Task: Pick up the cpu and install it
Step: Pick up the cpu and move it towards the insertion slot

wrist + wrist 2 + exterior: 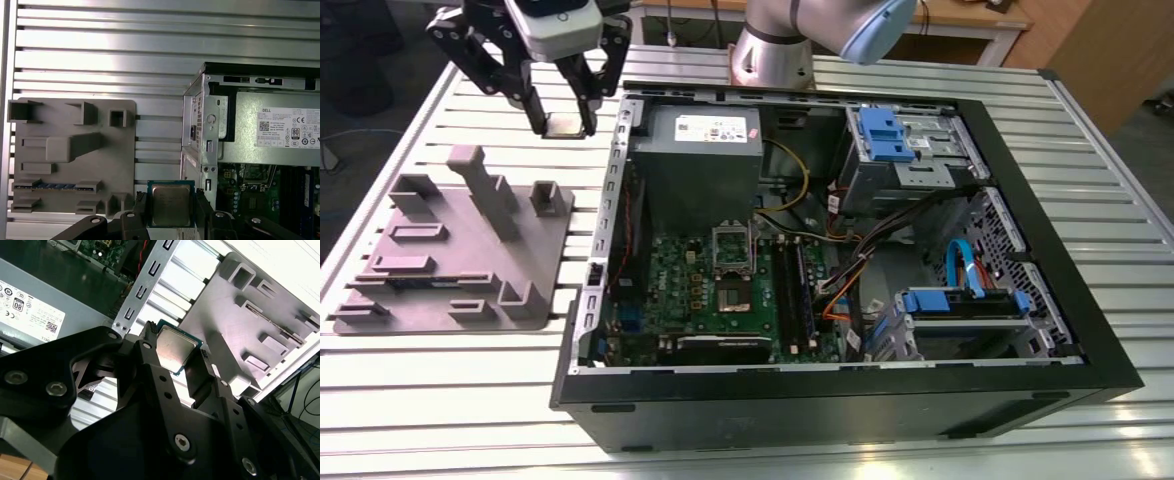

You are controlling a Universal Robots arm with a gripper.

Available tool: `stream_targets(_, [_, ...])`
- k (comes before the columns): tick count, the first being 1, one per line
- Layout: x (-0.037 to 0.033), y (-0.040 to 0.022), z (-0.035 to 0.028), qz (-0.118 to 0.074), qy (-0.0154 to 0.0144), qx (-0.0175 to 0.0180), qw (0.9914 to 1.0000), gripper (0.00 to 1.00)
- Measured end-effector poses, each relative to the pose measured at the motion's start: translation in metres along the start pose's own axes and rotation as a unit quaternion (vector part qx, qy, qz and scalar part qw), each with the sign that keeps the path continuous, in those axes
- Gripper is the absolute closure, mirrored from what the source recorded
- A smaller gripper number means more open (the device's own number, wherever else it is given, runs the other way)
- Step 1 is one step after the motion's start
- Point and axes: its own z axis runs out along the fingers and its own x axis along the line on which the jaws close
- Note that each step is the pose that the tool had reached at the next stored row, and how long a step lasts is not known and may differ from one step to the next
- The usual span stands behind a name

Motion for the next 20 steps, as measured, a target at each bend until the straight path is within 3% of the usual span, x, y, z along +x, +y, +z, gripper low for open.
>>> stream_targets(20, [-0.0078, -0.0002, 0.0001, 0.0, 0.0, 0.0, 1.0, 0.53])
